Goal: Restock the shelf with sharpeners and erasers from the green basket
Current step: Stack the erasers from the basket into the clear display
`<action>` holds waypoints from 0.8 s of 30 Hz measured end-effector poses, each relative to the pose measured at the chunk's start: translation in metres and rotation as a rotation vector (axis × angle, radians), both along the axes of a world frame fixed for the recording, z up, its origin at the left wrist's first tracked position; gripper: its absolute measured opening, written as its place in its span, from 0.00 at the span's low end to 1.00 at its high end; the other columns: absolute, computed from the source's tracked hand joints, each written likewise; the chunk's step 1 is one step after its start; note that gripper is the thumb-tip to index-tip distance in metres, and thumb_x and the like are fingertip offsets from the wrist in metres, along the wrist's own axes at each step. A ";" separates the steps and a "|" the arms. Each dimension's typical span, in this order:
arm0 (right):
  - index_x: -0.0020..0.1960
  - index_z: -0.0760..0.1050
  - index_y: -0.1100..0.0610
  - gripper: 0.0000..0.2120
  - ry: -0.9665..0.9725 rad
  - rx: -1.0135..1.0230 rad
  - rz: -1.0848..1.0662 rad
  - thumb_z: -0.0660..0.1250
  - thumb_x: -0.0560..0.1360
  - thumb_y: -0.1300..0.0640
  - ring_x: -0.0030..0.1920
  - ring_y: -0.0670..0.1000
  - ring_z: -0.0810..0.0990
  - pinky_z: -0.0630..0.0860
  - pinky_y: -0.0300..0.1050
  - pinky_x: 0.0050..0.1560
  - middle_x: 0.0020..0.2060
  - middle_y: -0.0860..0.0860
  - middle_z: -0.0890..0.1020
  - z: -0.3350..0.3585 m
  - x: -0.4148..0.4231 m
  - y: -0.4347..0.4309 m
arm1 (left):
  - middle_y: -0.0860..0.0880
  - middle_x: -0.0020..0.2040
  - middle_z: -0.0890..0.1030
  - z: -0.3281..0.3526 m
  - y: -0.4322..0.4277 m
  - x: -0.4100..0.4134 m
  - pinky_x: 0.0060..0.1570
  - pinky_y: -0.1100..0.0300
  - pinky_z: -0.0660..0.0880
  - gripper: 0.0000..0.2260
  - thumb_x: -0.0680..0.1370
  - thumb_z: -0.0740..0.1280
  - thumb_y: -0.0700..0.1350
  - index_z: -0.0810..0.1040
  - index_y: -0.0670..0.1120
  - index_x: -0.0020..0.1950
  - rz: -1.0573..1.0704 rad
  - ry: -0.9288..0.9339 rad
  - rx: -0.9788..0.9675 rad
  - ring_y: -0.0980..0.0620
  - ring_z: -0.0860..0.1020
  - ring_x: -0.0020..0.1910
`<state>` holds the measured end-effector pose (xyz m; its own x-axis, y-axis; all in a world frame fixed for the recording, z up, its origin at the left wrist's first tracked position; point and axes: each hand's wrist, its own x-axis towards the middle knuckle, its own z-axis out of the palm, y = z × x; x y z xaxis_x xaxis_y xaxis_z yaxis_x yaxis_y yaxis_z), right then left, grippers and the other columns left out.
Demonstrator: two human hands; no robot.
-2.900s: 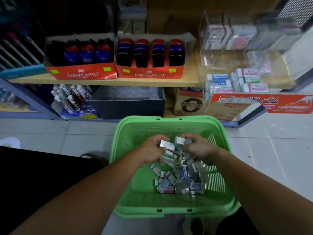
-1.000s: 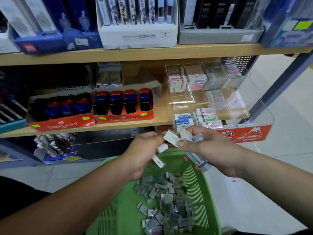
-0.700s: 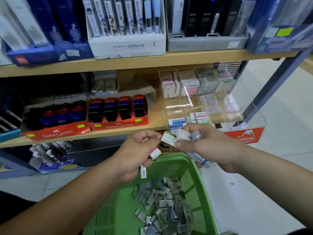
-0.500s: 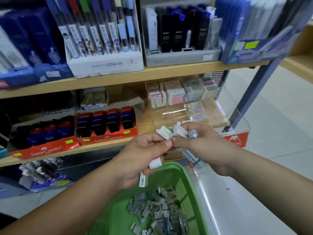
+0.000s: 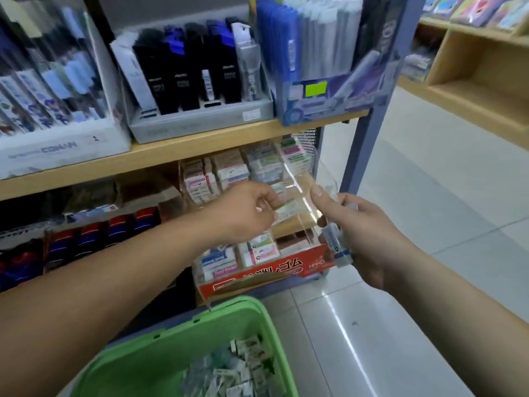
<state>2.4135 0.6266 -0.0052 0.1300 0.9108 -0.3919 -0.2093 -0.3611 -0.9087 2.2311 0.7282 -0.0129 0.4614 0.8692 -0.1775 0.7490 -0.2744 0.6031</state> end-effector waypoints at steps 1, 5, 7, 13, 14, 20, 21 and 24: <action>0.52 0.77 0.57 0.21 0.010 0.008 -0.023 0.72 0.74 0.38 0.42 0.56 0.89 0.83 0.46 0.34 0.45 0.54 0.89 -0.001 0.003 0.002 | 0.55 0.54 0.82 -0.004 0.004 0.008 0.53 0.58 0.80 0.08 0.80 0.71 0.47 0.82 0.53 0.59 -0.042 0.063 0.034 0.55 0.81 0.52; 0.52 0.78 0.55 0.23 -0.013 0.045 -0.075 0.71 0.73 0.36 0.38 0.50 0.88 0.81 0.42 0.30 0.37 0.46 0.87 -0.005 0.012 0.010 | 0.55 0.51 0.83 -0.017 0.012 0.031 0.52 0.57 0.81 0.07 0.78 0.71 0.44 0.84 0.53 0.53 -0.108 0.267 0.126 0.54 0.81 0.51; 0.50 0.78 0.53 0.21 -0.019 0.057 -0.084 0.71 0.73 0.36 0.37 0.48 0.88 0.81 0.41 0.30 0.36 0.45 0.87 -0.010 0.013 0.012 | 0.56 0.49 0.83 -0.021 0.012 0.039 0.49 0.58 0.80 0.07 0.76 0.73 0.42 0.85 0.55 0.50 -0.117 0.300 0.133 0.55 0.81 0.48; 0.50 0.79 0.51 0.17 -0.002 0.103 -0.069 0.72 0.73 0.37 0.40 0.52 0.89 0.83 0.42 0.33 0.41 0.46 0.88 -0.019 0.012 0.017 | 0.57 0.41 0.85 -0.030 0.016 0.045 0.43 0.57 0.82 0.06 0.72 0.77 0.43 0.86 0.55 0.42 -0.079 0.342 0.095 0.56 0.82 0.41; 0.49 0.79 0.51 0.17 0.005 0.109 -0.070 0.72 0.73 0.38 0.40 0.52 0.89 0.83 0.42 0.33 0.40 0.46 0.88 -0.019 0.011 0.017 | 0.57 0.40 0.85 -0.031 0.017 0.046 0.43 0.57 0.83 0.05 0.73 0.76 0.43 0.86 0.54 0.42 -0.087 0.358 0.099 0.55 0.82 0.41; 0.46 0.79 0.51 0.14 -0.009 0.136 -0.055 0.74 0.73 0.41 0.38 0.50 0.89 0.81 0.39 0.31 0.38 0.46 0.88 -0.022 0.011 0.014 | 0.54 0.41 0.84 -0.025 0.017 0.046 0.41 0.57 0.80 0.05 0.78 0.71 0.46 0.85 0.51 0.44 -0.140 0.293 0.115 0.52 0.82 0.41; 0.47 0.79 0.52 0.13 -0.016 0.140 -0.039 0.75 0.73 0.43 0.39 0.51 0.89 0.82 0.40 0.32 0.40 0.47 0.88 -0.023 0.011 0.013 | 0.52 0.40 0.84 -0.023 0.016 0.042 0.41 0.55 0.80 0.07 0.80 0.69 0.47 0.84 0.50 0.44 -0.107 0.184 0.107 0.52 0.82 0.40; 0.49 0.81 0.53 0.11 -0.051 0.143 0.043 0.79 0.72 0.51 0.42 0.54 0.89 0.85 0.45 0.37 0.43 0.51 0.89 -0.025 0.008 0.014 | 0.49 0.37 0.81 -0.017 0.010 0.029 0.28 0.59 0.72 0.13 0.85 0.64 0.50 0.82 0.50 0.43 0.052 -0.120 0.009 0.55 0.75 0.28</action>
